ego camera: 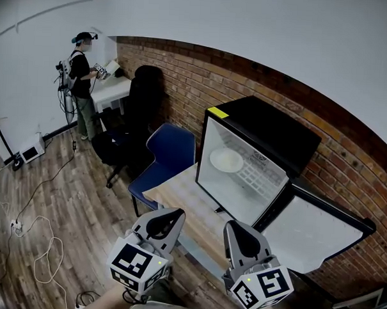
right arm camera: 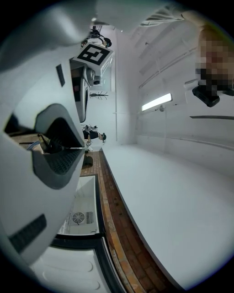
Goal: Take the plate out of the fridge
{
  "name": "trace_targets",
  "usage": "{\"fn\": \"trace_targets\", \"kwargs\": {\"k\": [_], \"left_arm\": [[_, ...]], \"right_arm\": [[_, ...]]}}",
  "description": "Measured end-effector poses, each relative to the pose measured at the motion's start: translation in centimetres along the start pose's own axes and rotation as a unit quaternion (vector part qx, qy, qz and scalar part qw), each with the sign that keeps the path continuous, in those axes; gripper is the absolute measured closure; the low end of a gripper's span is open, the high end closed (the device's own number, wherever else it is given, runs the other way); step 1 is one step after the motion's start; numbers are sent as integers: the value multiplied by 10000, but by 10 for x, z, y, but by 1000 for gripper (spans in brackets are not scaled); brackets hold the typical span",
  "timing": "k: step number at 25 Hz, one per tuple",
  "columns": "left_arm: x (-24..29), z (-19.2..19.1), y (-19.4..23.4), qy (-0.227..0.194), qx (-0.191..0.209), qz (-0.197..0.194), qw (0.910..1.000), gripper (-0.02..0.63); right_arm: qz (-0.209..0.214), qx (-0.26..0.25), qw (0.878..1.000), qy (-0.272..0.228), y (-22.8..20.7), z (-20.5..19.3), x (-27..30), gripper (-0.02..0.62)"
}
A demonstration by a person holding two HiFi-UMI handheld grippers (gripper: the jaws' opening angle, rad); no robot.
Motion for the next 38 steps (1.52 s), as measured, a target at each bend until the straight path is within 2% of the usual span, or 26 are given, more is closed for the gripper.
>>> {"fn": "trace_targets", "kwargs": {"k": [9,20,28,38], "left_arm": [[57,-6,67,207,-256,-293,9990,586],[139,-14,135,457,-730,-1121,9900,586],[189,-28,164,665,-909,-1637,9801,586],[223,-43,165,784,-1468,-2153,9623,584]], "right_arm": [[-248,277,9987,351,-29,-19,80,563],[-924,752,9911,594,-75,-39,163,563],[-1570,1662,9725,449,-109,-63,195,561],[-2083,2314,9487,549,-139,-90,199,554]]}}
Point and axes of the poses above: the fingertips, and each gripper's own axes: x forward along the fingers, y to its left, z out of its top, the point moved 1 cm from there along -x, backward along the fingers, and after that the axes turned 4 degrees about -x, right-handed, at the moved point
